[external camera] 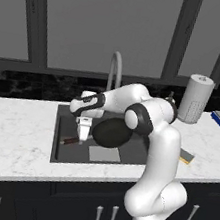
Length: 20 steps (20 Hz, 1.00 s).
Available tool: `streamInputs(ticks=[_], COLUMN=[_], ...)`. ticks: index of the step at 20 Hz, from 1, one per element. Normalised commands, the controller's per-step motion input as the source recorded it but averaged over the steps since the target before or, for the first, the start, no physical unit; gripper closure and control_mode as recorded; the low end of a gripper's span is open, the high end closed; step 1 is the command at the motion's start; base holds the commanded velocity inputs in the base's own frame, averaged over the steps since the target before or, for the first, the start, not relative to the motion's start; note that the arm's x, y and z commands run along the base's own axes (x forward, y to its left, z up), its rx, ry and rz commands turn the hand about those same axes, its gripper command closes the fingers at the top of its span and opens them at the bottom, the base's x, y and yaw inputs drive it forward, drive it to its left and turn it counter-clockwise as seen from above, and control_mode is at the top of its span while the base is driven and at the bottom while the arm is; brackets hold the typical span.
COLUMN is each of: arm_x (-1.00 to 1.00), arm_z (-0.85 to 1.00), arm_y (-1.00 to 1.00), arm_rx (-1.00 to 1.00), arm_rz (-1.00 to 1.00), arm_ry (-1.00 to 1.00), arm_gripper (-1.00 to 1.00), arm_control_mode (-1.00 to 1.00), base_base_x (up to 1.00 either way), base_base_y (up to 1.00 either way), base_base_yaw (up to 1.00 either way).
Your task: Pick the pan and sponge and place them into the sink. Then turn on the water.
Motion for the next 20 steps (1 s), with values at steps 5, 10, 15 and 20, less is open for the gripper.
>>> streamInputs(ticks=[5, 10, 15, 20], arm_x=[0.00, 0.05, 0.01, 0.00], arm_z=[-0.37, -0.27, -0.31, -0.40], arm_y=[-0.20, -0.11, 0.00, 0.00], arm_rx=[0.00, 0.00, 0.00, -0.01], arm_rz=[0.00, 0.00, 0.01, 0.01], arm_ry=[0.00, -0.02, -0.04, -0.03], arm_gripper=[1.00, 1.00, 1.00, 1.00], arm_control_mode=[-1.00, -1.00, -1.00, -1.00], base_base_x=[0.00, 0.00, 0.00, 0.00], base_base_y=[0.00, 0.00, 0.00, 0.00], base_base_yaw=[0.00, 0.00, 0.00, 0.00])
